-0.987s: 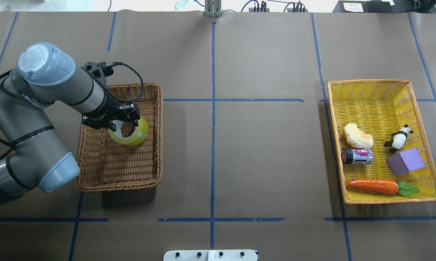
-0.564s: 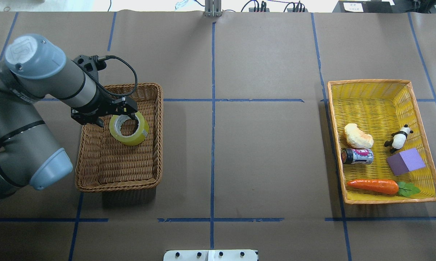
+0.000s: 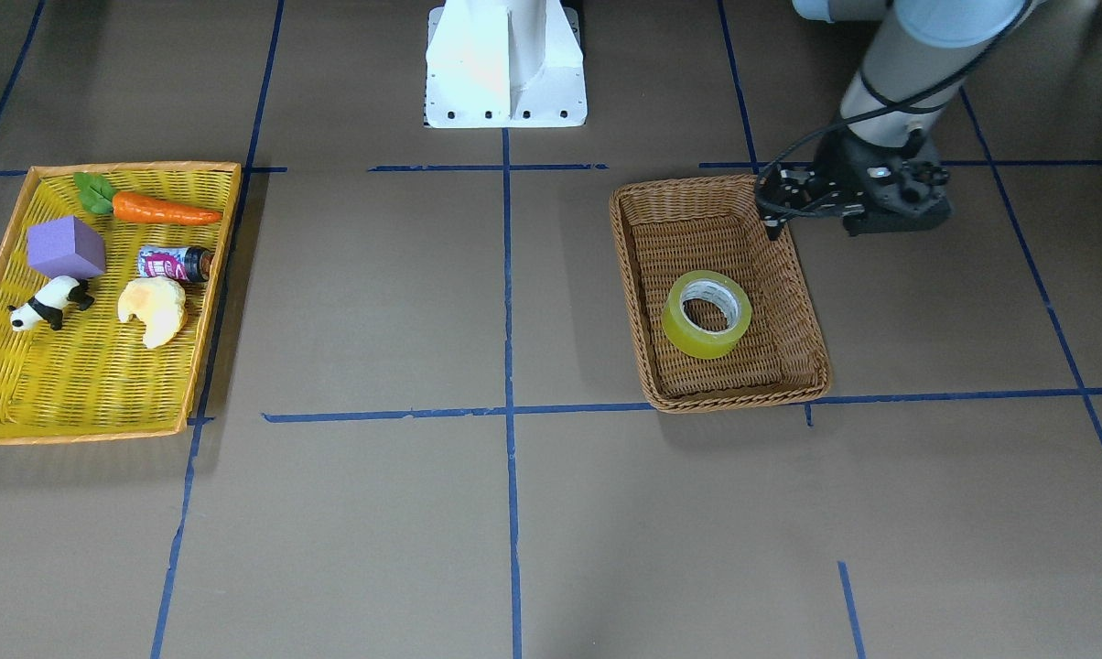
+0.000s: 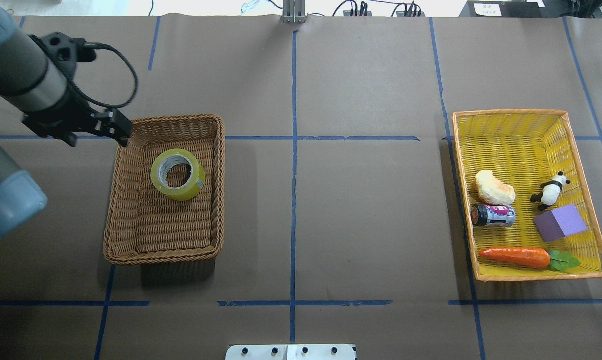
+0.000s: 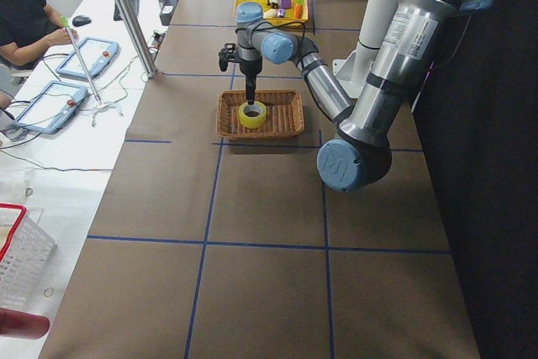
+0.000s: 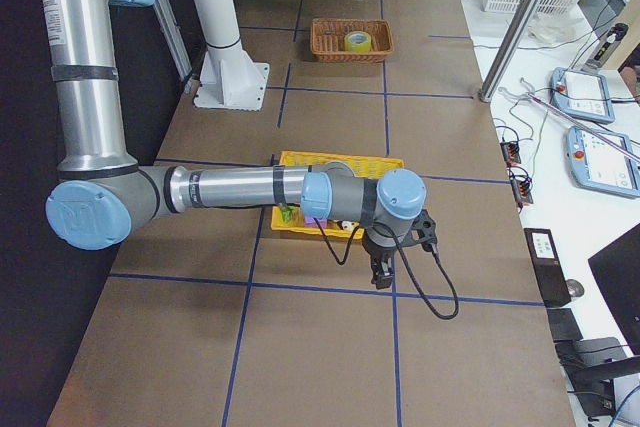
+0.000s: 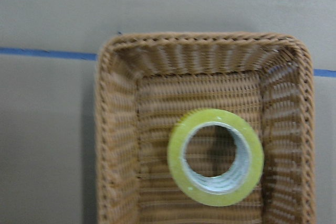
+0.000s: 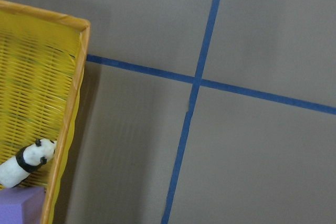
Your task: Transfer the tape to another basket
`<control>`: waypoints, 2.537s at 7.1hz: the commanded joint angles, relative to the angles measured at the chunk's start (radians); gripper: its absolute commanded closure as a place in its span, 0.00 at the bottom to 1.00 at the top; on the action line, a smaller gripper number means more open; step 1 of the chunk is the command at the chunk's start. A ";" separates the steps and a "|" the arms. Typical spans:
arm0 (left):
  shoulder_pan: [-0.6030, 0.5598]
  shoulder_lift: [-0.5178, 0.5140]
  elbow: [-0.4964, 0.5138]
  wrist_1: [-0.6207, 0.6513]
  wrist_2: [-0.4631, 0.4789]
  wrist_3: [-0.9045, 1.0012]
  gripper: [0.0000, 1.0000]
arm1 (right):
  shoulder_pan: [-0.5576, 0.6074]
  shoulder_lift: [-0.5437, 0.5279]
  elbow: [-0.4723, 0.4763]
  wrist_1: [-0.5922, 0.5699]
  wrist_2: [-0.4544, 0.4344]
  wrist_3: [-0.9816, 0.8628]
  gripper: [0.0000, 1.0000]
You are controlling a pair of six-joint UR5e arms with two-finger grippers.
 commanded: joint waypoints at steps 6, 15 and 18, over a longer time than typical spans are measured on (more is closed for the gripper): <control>-0.493 0.261 0.126 0.081 -0.140 0.814 0.00 | 0.018 -0.103 0.002 0.217 0.030 0.227 0.00; -0.639 0.406 0.462 -0.188 -0.266 0.984 0.00 | 0.017 -0.099 -0.002 0.219 0.024 0.222 0.00; -0.639 0.403 0.462 -0.216 -0.271 0.964 0.00 | 0.017 -0.100 -0.006 0.217 0.025 0.224 0.00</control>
